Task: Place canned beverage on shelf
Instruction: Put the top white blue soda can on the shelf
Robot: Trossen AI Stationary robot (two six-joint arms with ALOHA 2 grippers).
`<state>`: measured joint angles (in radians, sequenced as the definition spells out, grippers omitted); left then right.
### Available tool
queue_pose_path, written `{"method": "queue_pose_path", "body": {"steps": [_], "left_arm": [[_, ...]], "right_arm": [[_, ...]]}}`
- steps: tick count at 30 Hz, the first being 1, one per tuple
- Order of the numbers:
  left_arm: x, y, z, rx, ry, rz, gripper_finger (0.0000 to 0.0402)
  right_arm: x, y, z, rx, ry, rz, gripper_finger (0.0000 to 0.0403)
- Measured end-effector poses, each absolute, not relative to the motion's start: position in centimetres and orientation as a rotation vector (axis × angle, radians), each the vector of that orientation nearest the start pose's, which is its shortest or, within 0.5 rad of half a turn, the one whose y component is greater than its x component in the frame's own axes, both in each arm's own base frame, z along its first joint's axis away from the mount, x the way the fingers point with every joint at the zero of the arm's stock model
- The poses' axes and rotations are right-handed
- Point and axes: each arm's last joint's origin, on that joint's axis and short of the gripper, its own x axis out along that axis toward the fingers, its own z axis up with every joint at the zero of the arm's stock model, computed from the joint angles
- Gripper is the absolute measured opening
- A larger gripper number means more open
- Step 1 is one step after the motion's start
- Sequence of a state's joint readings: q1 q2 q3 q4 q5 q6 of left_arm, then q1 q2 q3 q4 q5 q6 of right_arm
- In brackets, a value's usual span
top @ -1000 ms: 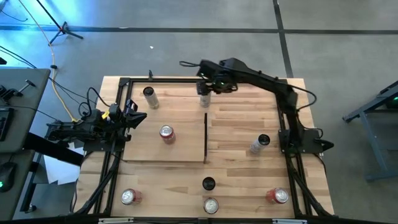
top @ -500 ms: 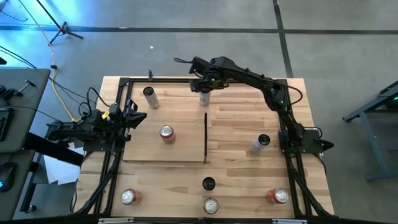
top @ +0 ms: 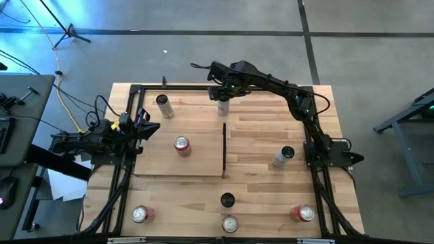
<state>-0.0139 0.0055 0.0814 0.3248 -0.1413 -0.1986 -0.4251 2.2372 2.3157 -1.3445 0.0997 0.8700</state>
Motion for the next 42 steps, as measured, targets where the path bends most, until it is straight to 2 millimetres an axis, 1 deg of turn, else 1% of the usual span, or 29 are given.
{"method": "queue_pose_path", "body": {"steps": [9, 15, 19, 23, 34, 39, 42], "left_arm": [[8.5, 0.3, 22.1, -0.227, -0.412, 0.086, 0.0007], [8.5, 0.3, 22.1, -0.227, -0.411, 0.086, 0.0007], [8.5, 0.3, 22.1, -0.227, -0.411, 0.086, 0.0007], [8.5, 0.3, 22.1, -0.227, -0.411, 0.086, 0.0007], [8.5, 0.3, 22.1, -0.227, -0.412, 0.086, 0.0007], [8.5, 0.3, 22.1, -0.227, -0.411, 0.086, 0.0007], [8.5, 0.3, 22.1, -0.227, -0.412, 0.086, 0.0007]], "right_arm": [[41.2, -18.6, 29.8, 0.926, 1.000, -0.974, 0.0357], [41.4, -18.0, 29.8, 0.885, 1.025, -0.942, 0.0357], [41.7, -17.8, 29.8, 0.827, 1.023, -0.918, 0.0357], [41.9, -17.9, 29.9, 0.762, 1.018, -0.873, 0.0357], [41.7, -18.2, 29.9, 0.740, 1.044, -0.860, 0.0357], [41.7, -18.5, 29.0, 0.733, 1.061, -0.870, 0.0357], [41.6, -18.9, 28.1, 0.748, 1.077, -0.869, 0.0357]]}}
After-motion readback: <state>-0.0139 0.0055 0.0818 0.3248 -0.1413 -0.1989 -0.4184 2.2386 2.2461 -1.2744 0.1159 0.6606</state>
